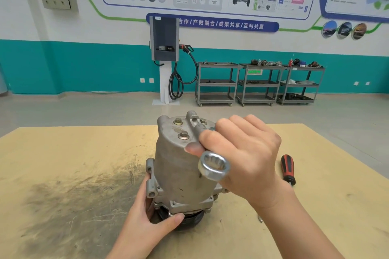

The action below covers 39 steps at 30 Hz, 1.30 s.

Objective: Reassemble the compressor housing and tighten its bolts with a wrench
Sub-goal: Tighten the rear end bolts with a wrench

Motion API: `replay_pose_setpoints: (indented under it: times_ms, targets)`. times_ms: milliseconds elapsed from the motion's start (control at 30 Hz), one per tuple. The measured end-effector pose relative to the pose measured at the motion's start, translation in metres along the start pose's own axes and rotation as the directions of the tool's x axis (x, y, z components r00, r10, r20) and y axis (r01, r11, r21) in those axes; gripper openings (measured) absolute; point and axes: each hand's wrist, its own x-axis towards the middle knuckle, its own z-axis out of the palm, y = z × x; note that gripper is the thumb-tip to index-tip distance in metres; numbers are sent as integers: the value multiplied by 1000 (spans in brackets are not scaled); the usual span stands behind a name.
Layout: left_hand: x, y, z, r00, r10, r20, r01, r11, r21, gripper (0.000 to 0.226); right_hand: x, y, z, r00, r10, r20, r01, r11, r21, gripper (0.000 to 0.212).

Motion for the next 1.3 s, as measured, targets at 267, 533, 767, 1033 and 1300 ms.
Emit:
replay_pose_setpoints:
  times_ms: [267, 533, 767, 1033, 1300]
  targets:
    - [0, 1, 3, 998, 0, -64, 3, 998, 59, 90, -5, 24, -7, 920, 387, -60, -334, 856, 396, 34]
    - [-3, 10, -1, 998, 50, 43, -48, 998, -48, 100, -18, 60, 0, -20, 826, 563, -632, -447, 633, 33]
    - [-4, 17, 0, 992, 83, 95, -71, 989, -128, 99, -24, 62, 6, -68, 725, 686, -614, -572, 544, 38]
    - [-4, 14, 0, 993, 72, 92, -60, 989, -132, 96, -26, 62, 9, -80, 696, 714, -687, -557, 467, 36]
    - [-4, 10, 0, 992, 85, 89, -78, 993, -86, 85, -31, 61, 14, 8, 731, 683, -680, -497, 540, 37]
